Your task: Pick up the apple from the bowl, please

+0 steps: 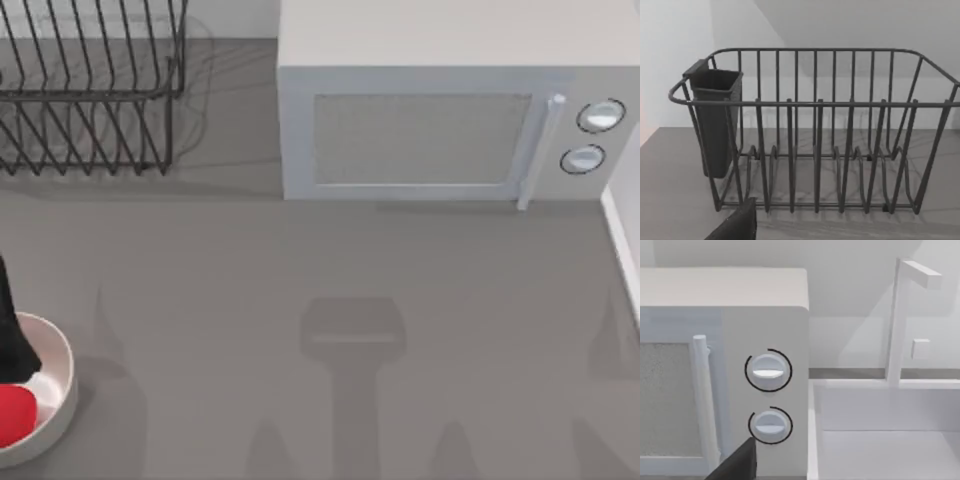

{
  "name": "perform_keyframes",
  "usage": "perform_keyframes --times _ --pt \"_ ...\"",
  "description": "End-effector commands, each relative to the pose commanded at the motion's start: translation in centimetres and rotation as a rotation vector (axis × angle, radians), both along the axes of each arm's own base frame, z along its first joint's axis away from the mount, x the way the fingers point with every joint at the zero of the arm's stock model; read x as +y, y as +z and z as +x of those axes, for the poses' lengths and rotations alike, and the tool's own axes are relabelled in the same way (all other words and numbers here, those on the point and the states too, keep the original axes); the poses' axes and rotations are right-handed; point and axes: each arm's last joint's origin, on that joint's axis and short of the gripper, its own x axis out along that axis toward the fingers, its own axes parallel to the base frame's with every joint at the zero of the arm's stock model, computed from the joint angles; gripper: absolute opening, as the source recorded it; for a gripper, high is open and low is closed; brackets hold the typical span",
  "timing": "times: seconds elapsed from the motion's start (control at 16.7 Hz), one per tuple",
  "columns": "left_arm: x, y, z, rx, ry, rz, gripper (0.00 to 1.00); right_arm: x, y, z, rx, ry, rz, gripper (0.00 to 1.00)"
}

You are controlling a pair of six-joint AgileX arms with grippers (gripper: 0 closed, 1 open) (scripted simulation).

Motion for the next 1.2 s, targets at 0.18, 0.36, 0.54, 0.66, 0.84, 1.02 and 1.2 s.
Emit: perform_keyframes --times 0.18,0.36,0.54,0.66,0.84,1.02,1.2 --pt "0.0 0.5 0.0 0.038 0.000 0.001 1.00 0.0 0.0 0.0 0.000 0.000 0.000 1.00" --pt "0.0 1.7 0.4 0.190 0.000 0.003 1.00 0.0 0.0 0.0 0.000 0.000 0.000 1.00" --pt "0.0 3.1 1.5 0.443 -0.001 0.007 1.00 0.0 0.0 0.0 0.000 0.000 0.000 1.00" --pt "0.1 3.8 2.8 0.653 -0.002 0.009 1.00 0.0 0.0 0.0 0.000 0.000 0.000 1.00" --pt "0.1 4.4 5.4 0.977 -0.006 0.012 1.00 0.0 0.0 0.0 0.000 0.000 0.000 1.00" --pt "0.2 4.3 8.1 1.267 -0.010 0.014 1.00 0.0 0.0 0.0 0.000 0.000 0.000 1.00" --pt "0.2 4.0 10.2 1.470 -0.014 0.015 1.00 0.0 0.0 0.0 0.000 0.000 0.000 1.00"
